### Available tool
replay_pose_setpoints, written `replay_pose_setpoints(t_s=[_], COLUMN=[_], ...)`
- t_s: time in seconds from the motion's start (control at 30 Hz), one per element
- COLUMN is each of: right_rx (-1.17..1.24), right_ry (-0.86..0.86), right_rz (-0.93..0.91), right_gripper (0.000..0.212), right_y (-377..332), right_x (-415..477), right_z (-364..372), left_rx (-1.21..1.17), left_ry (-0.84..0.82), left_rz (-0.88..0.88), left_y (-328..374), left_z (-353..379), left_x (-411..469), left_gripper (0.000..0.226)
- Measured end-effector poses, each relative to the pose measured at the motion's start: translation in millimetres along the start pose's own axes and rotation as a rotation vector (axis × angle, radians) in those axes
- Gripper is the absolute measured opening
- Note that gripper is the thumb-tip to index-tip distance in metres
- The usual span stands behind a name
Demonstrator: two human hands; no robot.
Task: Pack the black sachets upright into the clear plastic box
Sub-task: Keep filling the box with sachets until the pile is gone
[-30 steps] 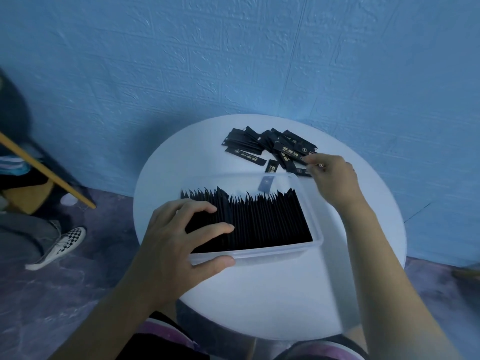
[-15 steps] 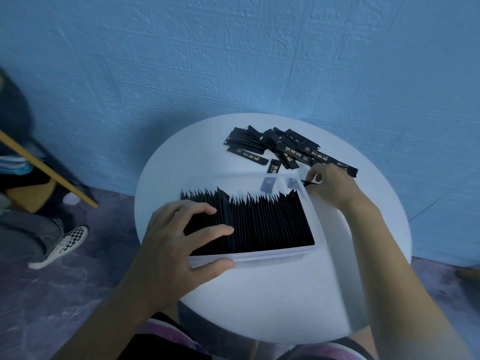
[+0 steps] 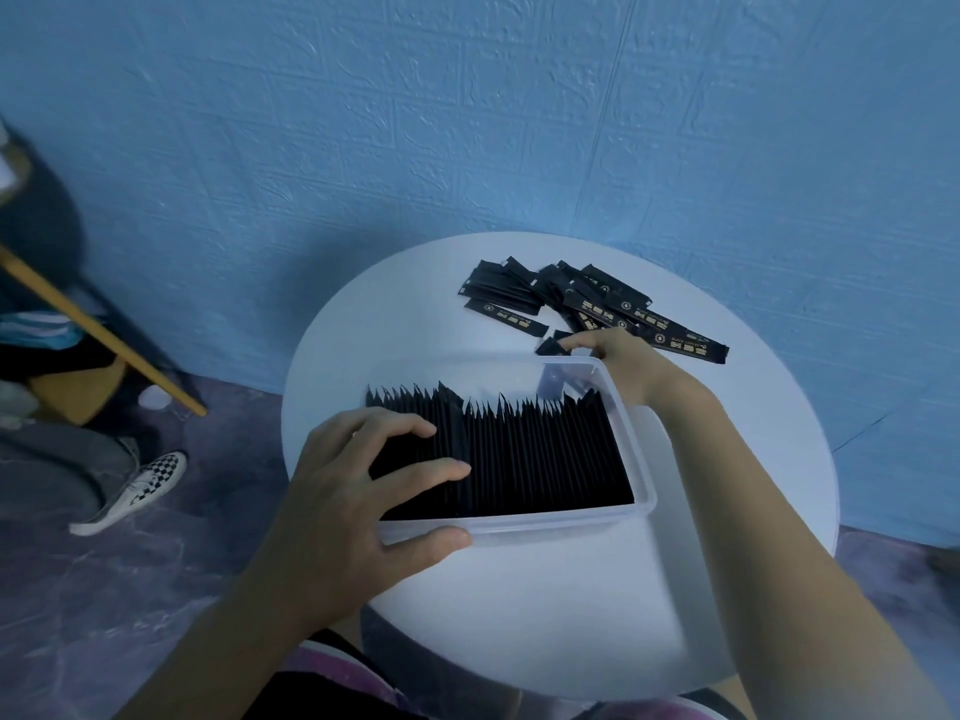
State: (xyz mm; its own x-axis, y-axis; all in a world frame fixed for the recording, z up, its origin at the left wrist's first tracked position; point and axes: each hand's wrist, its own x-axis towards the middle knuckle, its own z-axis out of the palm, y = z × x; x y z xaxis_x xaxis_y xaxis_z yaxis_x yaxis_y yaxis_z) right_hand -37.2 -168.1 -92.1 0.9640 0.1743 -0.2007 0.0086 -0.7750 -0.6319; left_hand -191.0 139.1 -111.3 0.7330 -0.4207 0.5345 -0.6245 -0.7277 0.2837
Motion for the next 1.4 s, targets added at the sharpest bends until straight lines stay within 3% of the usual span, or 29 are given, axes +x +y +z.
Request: replay_pose_setpoints(t_s=[0.1, 0.33, 0.5, 0.63, 1.0, 1.13, 1.23, 1.33, 1.4], right_rx=[-0.055, 0.003, -0.084, -0.153, -0.101, -0.14, 0.066, 0.367, 0.336], right_ry=[0.019, 0.16, 0.084, 0.153, 0.138, 0.384, 0.562, 0.383, 0.278], right_rz=[0.043, 0.063, 0.099, 0.128, 0.131, 0.084, -0.068, -0.203, -0.164], right_gripper=[0.012, 0.013, 0.037, 0.011, 0.01, 0.012, 0.018, 0.025, 0.029], right_y=[7, 33, 32, 28, 18, -2, -39, -81, -93], right_x=[-15, -29, -29, -32, -53, -71, -93, -111, -112], right_z=[-9, -15, -11, -12, -19, -35, -45, -29, -3], left_rx=[-0.003, 0.004, 0.004, -0.007, 0.011, 0.029, 0.041, 0.057, 0.058], left_ry=[0.002, 0.013, 0.014, 0.022, 0.029, 0.036, 0.041, 0.045, 0.048], left_rz=[0.002, 0.0, 0.0, -0.006, 0.0, -0.004, -0.003, -0.004, -0.008], left_y=[0, 0, 0, 1, 5, 7, 9, 11, 12], left_z=[0, 3, 3, 2, 5, 8, 10, 12, 13], left_x=[-1, 0, 0, 0, 2, 4, 5, 7, 8], left_gripper=[0.041, 0.042, 0.042, 0.041, 0.041, 0.041, 0.041, 0.042, 0.042])
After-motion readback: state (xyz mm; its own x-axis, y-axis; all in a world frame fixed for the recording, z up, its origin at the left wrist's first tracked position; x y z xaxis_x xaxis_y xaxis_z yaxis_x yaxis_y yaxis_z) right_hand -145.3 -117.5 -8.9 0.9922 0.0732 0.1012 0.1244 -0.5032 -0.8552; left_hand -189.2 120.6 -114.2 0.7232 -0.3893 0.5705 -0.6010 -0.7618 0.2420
